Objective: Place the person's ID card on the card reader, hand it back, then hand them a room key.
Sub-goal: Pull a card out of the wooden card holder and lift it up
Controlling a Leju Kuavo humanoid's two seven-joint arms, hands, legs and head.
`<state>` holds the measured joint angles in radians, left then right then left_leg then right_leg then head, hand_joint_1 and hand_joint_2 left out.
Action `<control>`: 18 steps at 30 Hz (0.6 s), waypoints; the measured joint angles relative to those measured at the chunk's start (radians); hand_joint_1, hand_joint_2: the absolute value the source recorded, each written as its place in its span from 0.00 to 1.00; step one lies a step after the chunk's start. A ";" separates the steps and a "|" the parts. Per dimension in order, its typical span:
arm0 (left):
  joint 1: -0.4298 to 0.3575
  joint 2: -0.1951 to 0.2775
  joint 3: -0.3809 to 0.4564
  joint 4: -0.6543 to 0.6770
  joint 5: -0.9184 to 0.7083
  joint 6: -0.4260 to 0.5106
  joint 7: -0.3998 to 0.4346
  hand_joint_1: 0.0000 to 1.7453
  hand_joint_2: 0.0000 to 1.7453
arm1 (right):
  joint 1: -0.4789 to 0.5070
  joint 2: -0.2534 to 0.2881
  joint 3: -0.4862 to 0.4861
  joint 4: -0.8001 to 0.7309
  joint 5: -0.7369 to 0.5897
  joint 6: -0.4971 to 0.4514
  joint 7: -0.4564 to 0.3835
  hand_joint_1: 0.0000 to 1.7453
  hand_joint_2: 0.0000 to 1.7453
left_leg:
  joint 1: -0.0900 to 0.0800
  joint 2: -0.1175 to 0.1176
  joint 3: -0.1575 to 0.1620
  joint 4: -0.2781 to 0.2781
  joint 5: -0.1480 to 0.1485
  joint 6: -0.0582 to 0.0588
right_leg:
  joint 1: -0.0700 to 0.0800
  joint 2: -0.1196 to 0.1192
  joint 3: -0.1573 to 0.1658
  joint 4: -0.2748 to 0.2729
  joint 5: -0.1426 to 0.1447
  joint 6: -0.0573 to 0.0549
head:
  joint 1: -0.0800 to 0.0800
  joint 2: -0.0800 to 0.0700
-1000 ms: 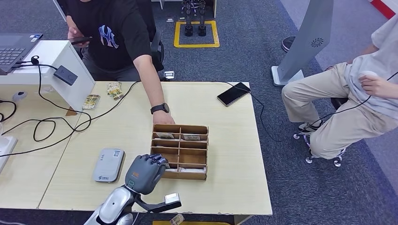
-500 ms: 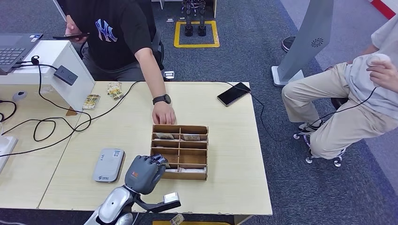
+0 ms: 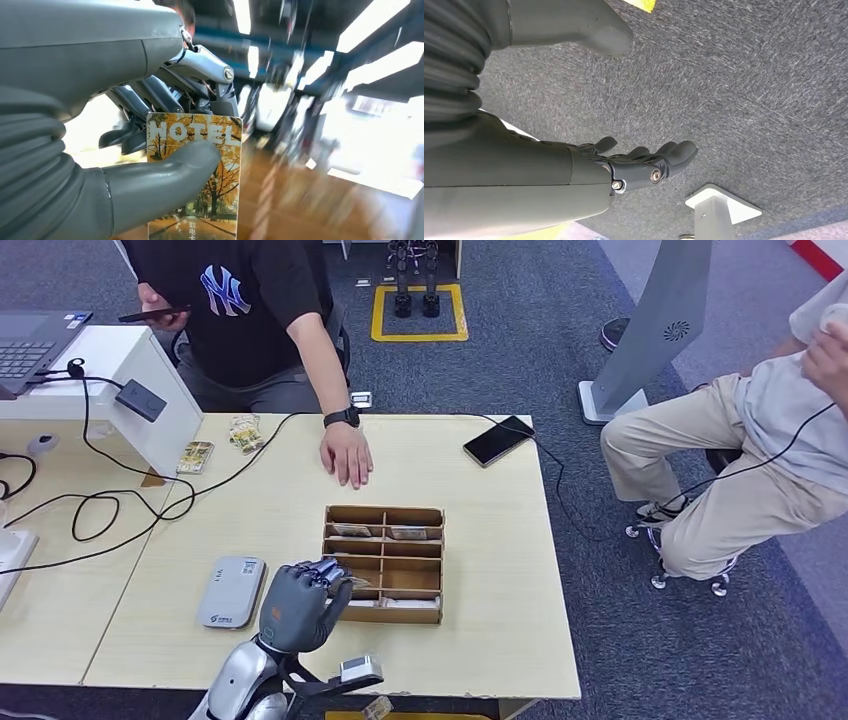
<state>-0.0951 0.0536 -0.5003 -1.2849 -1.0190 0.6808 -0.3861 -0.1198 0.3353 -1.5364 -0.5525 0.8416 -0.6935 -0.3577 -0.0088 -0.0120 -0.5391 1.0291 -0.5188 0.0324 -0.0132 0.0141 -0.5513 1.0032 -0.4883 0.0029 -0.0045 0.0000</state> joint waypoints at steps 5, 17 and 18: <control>-0.004 -0.105 0.074 -0.116 0.244 0.010 -0.086 1.00 1.00 | 0.000 0.000 0.000 -0.002 0.017 0.000 0.018 0.00 1.00 | -0.001 0.000 0.000 0.000 0.000 0.000 | 0.000 0.000 0.000 0.000 0.000 0.000 | 0.000 0.000; -0.083 -0.177 0.100 -0.257 0.862 -0.140 -0.196 1.00 1.00 | -0.001 0.000 0.000 -0.005 0.065 0.000 -0.002 0.00 1.00 | 0.000 0.000 0.000 0.000 0.000 0.000 | 0.000 -0.001 0.000 0.000 0.000 0.000 | 0.000 0.000; -0.092 -0.181 0.108 -0.261 0.908 -0.162 -0.195 1.00 1.00 | -0.001 0.000 0.000 -0.004 0.070 0.000 -0.005 0.00 1.00 | 0.000 0.000 0.000 0.000 0.000 0.000 | 0.000 -0.001 0.000 0.000 0.000 0.000 | 0.000 0.000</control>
<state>-0.1872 -0.1273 -0.3927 -1.5454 -0.1111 0.5190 -0.5807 -0.1206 0.3353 -1.5362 -0.5570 0.9121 -0.6935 -0.3629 -0.0086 -0.0120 -0.5390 1.0295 -0.5185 0.0328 -0.0130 0.0135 -0.5510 1.0033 -0.4880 0.0031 -0.0044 0.0000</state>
